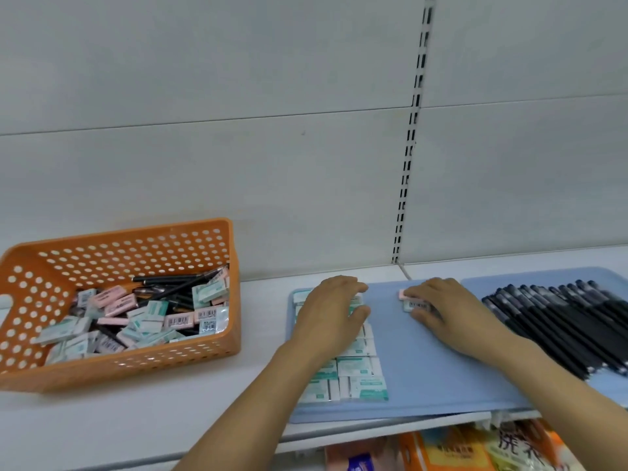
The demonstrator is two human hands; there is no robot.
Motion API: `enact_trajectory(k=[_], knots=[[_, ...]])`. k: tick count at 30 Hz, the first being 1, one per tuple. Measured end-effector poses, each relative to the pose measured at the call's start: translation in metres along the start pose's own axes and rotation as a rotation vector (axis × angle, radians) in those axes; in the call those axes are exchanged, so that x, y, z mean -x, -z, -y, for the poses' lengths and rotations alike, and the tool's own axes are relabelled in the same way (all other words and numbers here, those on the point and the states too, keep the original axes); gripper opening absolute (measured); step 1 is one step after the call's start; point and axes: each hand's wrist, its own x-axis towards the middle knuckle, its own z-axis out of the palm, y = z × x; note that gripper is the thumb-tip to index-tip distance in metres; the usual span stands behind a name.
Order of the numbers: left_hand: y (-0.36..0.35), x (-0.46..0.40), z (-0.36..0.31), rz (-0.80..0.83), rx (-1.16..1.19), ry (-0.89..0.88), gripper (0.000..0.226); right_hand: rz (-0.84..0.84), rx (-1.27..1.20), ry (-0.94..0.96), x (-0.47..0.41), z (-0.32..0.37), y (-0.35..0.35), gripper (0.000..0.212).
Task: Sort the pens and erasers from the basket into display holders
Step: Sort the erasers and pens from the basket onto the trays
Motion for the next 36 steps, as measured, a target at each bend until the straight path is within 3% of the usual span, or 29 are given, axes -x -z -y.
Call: enact_trajectory(k=[3, 8, 13, 15, 17, 21, 24, 28, 32, 36], knots=[[0.018, 0.018, -0.008, -0.067, 0.059, -0.064, 0.039, -0.078, -0.042, 0.052, -0.011, 0.023, 0.002, 0.040], [0.084, 0.079, -0.007, -0.265, -0.025, -0.231, 0.037, -0.160, -0.358, 0.287, -0.037, 0.118, 0.030, 0.043], [0.178, 0.132, 0.073, -0.362, -0.077, -0.019, 0.036, -0.133, -0.451, 0.458, -0.061, 0.212, 0.049, 0.027], [0.209, 0.137, 0.115, -0.302, -0.151, 0.134, 0.033, -0.040, -0.437, 0.517, -0.073, 0.248, 0.049, 0.024], [0.230, 0.134, 0.153, -0.139, -0.214, 0.256, 0.037, 0.068, -0.297, 0.572, -0.087, 0.280, 0.041, 0.028], [0.244, 0.120, 0.196, 0.153, -0.326, 0.283, 0.055, 0.288, -0.069, 0.558, -0.111, 0.324, 0.014, 0.031], [0.239, 0.109, 0.209, 0.272, -0.384, 0.240, 0.065, 0.419, 0.090, 0.581, -0.120, 0.341, -0.003, 0.039], [0.226, 0.096, 0.222, 0.338, -0.539, 0.156, 0.073, 0.622, 0.130, 0.591, -0.125, 0.354, -0.017, 0.075], [0.217, 0.088, 0.232, 0.366, -0.618, 0.140, 0.083, 0.725, 0.178, 0.548, -0.131, 0.358, -0.019, 0.082], [0.220, 0.081, 0.233, 0.314, -0.610, 0.113, 0.073, 0.669, 0.230, 0.575, -0.129, 0.364, -0.020, 0.077]])
